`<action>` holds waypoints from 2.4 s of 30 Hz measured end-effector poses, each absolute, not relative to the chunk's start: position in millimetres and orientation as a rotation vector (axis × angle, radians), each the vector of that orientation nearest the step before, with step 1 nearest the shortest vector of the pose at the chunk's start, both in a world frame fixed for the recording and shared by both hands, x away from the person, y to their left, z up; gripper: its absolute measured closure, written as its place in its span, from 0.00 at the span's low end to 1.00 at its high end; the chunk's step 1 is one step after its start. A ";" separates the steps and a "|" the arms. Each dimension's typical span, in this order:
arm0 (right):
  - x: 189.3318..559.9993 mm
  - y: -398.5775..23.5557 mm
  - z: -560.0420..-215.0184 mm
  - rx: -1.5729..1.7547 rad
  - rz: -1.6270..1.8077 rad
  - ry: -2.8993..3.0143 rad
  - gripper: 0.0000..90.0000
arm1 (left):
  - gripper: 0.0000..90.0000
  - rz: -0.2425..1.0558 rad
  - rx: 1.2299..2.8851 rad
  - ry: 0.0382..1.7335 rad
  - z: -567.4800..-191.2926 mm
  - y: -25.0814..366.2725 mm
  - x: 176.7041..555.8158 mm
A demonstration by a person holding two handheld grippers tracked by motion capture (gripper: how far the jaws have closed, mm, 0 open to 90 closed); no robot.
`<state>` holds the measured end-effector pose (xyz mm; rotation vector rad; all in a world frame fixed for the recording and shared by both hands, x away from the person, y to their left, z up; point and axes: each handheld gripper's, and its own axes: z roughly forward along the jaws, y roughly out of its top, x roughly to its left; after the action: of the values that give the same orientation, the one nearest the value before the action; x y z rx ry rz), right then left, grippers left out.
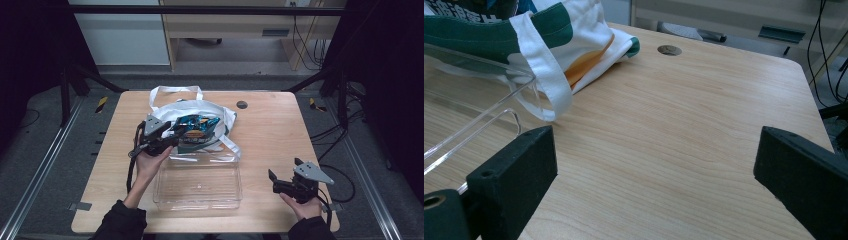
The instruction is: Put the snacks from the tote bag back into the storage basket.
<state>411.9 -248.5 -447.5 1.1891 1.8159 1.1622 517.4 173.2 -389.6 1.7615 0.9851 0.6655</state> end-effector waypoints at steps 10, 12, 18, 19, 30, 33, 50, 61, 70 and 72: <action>412.4 -247.7 -448.3 1.191 1.160 1.823 0.04 | 0.84 0.636 1.779 0.999 -391.6 171.7 519.2; 412.8 -247.6 -448.7 1.186 1.159 1.824 0.04 | 0.89 0.639 1.783 1.006 -391.8 171.4 519.2; 413.1 -247.7 -448.9 1.189 1.158 1.825 0.04 | 0.98 0.635 1.798 1.014 -392.5 170.8 519.0; 413.1 -247.7 -448.9 1.189 1.158 1.825 0.04 | 0.98 0.635 1.798 1.014 -392.5 170.8 519.0; 412.8 -248.0 -449.2 1.188 1.156 1.829 0.05 | 1.00 0.620 1.756 0.978 -386.8 170.7 512.4; 412.6 -248.0 -449.1 1.187 1.156 1.829 0.05 | 1.00 0.619 1.738 0.973 -382.7 172.1 509.5; 411.8 -247.9 -448.8 1.182 1.155 1.828 0.05 | 1.00 0.578 1.611 0.940 -353.0 177.0 490.0; 411.9 -247.5 -448.9 1.181 1.155 1.829 0.05 | 1.00 0.588 1.549 0.932 -337.5 184.2 480.8; 411.6 -247.3 -448.8 1.183 1.158 1.831 0.05 | 1.00 0.581 1.496 0.911 -323.2 192.2 470.0; 411.6 -247.3 -448.8 1.181 1.157 1.833 0.05 | 1.00 0.579 1.487 0.904 -320.4 193.3 467.4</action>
<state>411.6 -247.3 -448.8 1.1807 1.8328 1.1569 467.4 193.3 -320.4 1.4874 0.9043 0.5793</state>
